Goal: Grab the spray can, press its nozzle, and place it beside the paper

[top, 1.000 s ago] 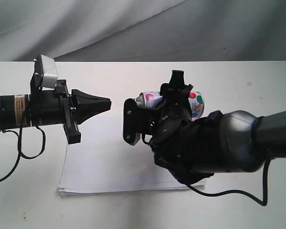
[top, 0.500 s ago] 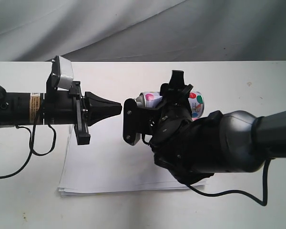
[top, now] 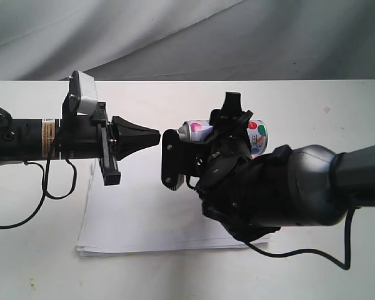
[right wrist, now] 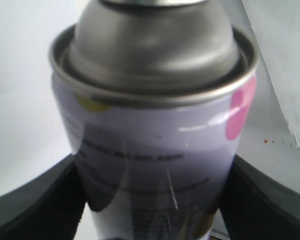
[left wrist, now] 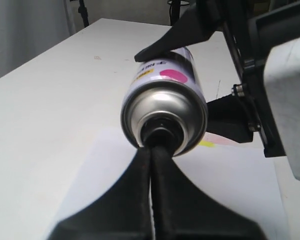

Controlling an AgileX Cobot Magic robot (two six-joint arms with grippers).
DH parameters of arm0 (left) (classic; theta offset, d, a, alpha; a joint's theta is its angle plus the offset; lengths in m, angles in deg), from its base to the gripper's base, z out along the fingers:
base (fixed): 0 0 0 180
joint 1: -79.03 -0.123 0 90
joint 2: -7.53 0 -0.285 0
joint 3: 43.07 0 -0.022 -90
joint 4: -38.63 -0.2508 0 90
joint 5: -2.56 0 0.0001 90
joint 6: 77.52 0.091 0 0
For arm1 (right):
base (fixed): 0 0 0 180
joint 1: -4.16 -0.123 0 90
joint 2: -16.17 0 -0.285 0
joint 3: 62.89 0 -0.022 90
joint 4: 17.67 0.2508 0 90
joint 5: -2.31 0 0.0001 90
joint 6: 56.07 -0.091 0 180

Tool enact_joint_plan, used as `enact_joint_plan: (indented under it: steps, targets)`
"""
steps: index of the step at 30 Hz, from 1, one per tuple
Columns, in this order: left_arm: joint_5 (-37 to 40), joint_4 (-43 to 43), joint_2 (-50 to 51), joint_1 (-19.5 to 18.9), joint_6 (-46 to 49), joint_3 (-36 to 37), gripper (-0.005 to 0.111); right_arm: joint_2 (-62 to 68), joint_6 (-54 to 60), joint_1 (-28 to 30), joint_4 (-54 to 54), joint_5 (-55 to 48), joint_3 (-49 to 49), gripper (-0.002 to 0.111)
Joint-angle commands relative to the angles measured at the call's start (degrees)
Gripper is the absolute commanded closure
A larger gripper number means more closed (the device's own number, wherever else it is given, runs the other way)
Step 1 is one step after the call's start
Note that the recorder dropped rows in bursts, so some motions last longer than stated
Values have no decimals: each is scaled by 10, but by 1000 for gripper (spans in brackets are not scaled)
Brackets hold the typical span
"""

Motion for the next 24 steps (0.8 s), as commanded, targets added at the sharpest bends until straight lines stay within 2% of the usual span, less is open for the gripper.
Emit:
enact_joint_plan:
  steps: [1, 17, 24]
  targets:
    - [-10, 3, -2, 3, 1, -6, 107, -6, 2, 0, -11, -13, -3, 108]
    - [-21, 8, -2, 4, -1, -6, 107, -6, 2, 0, -13, -13, -3, 108]
    - [-2, 22, 15, 31, -5, -19, 107, -6, 2, 0, -18, -13, -3, 108]
